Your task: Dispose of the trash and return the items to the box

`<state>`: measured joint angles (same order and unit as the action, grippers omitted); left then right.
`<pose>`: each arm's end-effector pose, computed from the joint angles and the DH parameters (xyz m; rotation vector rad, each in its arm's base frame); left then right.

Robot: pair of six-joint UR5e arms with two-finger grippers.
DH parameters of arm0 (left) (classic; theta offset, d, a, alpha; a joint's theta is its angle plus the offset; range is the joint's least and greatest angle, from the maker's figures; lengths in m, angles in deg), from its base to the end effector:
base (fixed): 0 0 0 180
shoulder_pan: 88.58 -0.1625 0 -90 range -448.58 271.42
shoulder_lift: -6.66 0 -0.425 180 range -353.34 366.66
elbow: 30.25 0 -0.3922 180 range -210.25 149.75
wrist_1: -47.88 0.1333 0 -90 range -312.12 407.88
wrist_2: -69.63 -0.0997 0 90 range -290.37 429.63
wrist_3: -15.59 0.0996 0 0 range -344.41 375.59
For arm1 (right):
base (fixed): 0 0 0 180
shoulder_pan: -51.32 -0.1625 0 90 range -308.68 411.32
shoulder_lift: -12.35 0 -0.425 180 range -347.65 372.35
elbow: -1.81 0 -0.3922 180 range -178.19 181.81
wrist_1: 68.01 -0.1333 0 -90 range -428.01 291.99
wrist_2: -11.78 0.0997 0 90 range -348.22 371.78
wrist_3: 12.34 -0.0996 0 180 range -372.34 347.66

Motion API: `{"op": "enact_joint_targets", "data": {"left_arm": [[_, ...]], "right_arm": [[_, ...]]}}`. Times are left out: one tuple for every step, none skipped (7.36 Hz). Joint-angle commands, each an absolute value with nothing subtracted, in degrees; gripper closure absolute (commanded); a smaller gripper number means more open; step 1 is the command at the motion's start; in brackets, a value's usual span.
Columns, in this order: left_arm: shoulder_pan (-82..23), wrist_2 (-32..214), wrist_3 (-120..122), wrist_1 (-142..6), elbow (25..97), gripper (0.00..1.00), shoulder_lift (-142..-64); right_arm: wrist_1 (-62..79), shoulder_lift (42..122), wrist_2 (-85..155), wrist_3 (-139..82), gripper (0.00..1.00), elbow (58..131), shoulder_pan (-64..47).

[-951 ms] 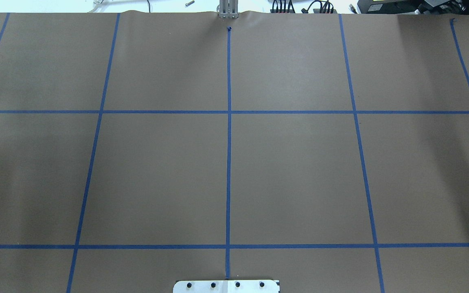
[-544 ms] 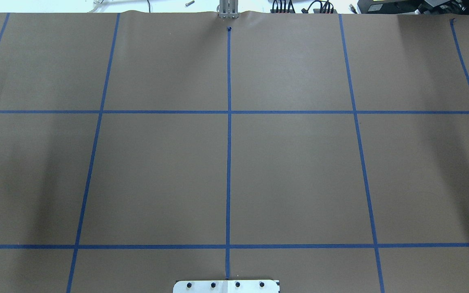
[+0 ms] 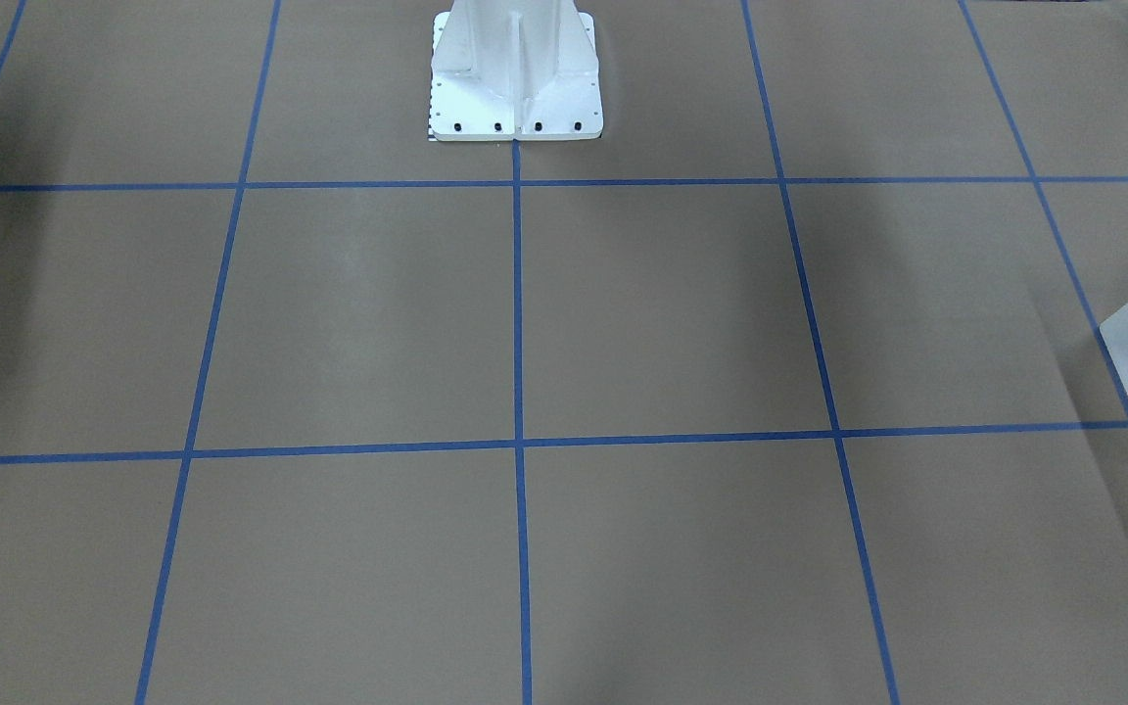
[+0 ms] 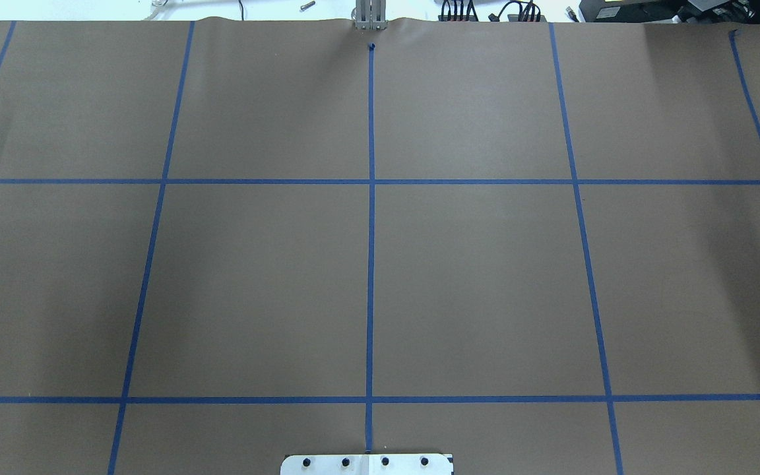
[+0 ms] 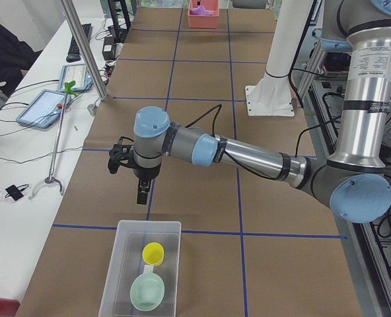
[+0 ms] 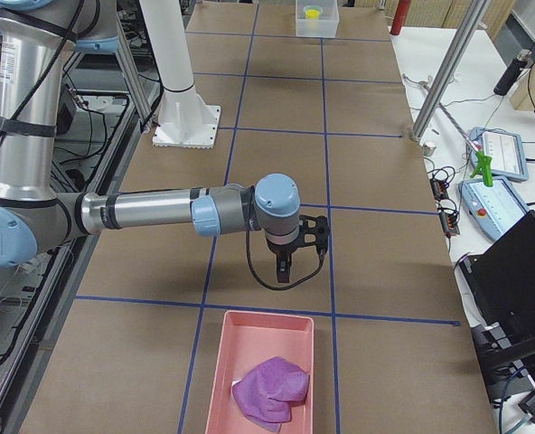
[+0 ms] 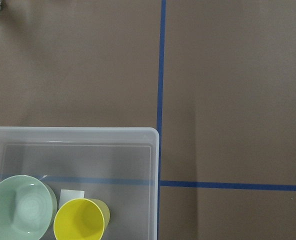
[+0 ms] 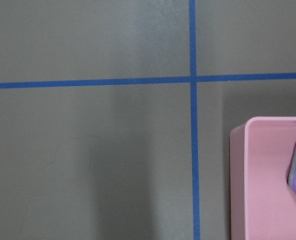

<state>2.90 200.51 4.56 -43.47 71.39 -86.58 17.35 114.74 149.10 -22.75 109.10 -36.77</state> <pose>-0.0815 -0.5179 0.5305 0.2112 0.7288 -0.1067 0.0464 -0.4109 0.5942 0.0676 -0.8360 0.0708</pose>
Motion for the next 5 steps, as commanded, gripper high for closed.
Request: {"op": "enact_joint_targets", "data": {"left_arm": [[2.92, 201.81, 5.92, -43.09, 70.82, 0.01, -83.81], [2.83, 203.21, 5.84, -45.7, 70.22, 0.01, -81.44], [2.83, 203.32, 5.84, -47.81, 69.78, 0.01, -80.11], [2.83, 203.23, 5.84, -48.62, 69.51, 0.01, -79.05], [2.83, 203.32, 5.75, -48.71, 69.25, 0.01, -78.34]], "right_arm": [[17.6, 115.79, 148.8, -23.5, 0.0, 108.51, -36.84], [20.21, 115.79, 148.8, -23.5, 0.0, 108.51, -36.93], [22.32, 115.79, 148.97, -23.5, 0.0, 108.95, -37.45], [22.61, 115.88, 148.8, -23.5, 0.0, 108.86, -37.45], [22.61, 115.88, 148.8, -23.5, 0.0, 108.78, -37.45]]}}
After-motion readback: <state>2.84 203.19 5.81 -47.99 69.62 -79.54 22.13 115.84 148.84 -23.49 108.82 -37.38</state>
